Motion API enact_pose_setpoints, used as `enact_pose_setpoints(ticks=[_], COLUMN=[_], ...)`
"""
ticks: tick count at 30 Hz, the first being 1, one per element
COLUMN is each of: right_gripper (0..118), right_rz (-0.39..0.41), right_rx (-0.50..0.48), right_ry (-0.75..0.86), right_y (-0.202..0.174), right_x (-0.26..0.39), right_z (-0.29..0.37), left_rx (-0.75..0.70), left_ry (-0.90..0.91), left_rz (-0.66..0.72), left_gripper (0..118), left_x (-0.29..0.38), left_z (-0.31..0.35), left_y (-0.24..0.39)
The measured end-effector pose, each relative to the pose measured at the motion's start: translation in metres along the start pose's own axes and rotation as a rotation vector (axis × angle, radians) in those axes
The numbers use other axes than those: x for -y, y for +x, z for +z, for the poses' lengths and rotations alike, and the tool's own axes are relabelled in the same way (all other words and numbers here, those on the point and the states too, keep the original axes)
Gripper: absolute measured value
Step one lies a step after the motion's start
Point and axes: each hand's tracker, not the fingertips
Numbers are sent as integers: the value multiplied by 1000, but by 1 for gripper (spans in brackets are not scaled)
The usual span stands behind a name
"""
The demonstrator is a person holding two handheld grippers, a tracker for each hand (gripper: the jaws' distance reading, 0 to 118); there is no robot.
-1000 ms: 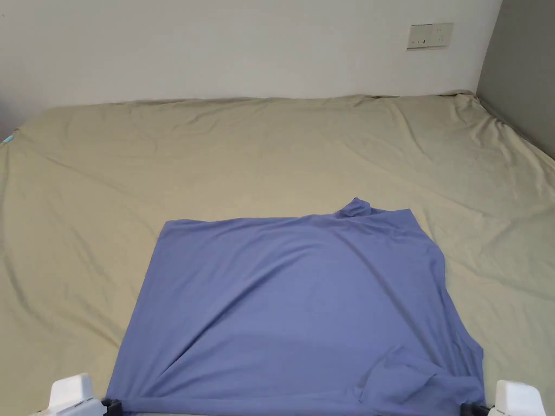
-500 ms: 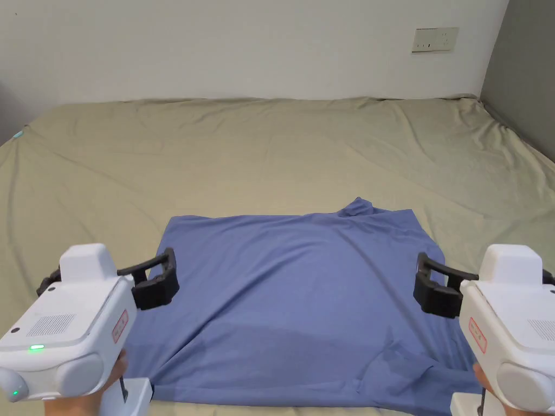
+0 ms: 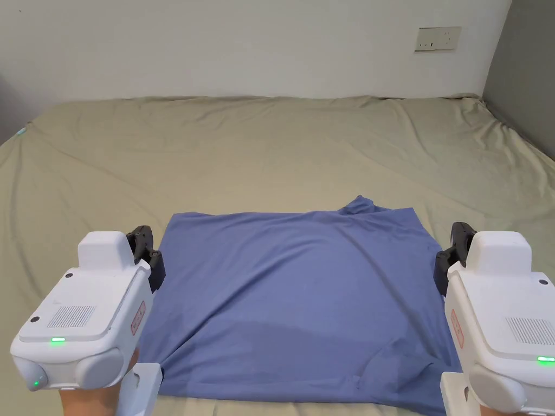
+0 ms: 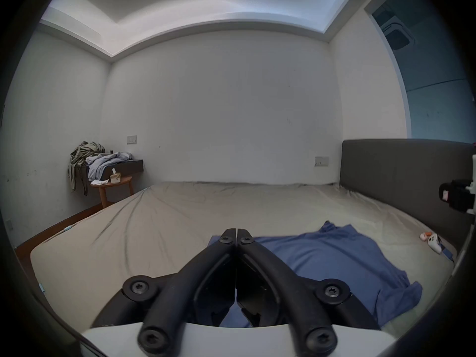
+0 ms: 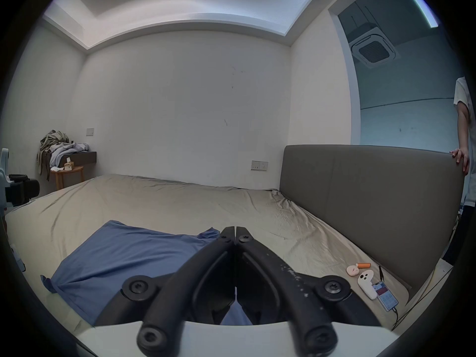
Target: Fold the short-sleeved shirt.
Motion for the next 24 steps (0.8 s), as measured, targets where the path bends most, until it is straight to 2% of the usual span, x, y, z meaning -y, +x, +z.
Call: enact_pose_setpoints(ticks=[8, 9, 11, 13, 18, 21, 22, 23, 24], right_gripper=[1, 1, 1, 1, 1, 1, 1, 1, 1], right_rz=[-2, -4, -9, -13, -27, -23, -21, -21, -24], right_rx=[-16, -18, -20, -18, -16, -14, -13, -12, -9], right_ry=[-29, -35, -48, -62, -99, -121, -129, -138, -147], right_y=[2, 1, 2, 1, 2, 3, 4, 6, 8], right_x=[8, 10, 13, 17, 26, 31, 33, 36, 38], right_z=[-6, -7, -9, -10, -13, -13, -13, -13, -14], left_rx=[44, 61, 81, 64, -14, 8, 15, 21, 30], left_ry=[-491, -543, -615, -676, -717, -760, -764, -773, -788], left_rz=[79, 114, 149, 114, 77, 77, 77, 78, 88], left_gripper=[3, 13, 69, 106, 106, 86, 86, 69, 47], left_x=[54, 64, 82, 99, 135, 154, 159, 164, 169], left_z=[-29, -30, -31, -31, -28, -28, -28, -31, -34], left_y=[-55, -64, -78, -84, -91, -90, -89, -88, -86])
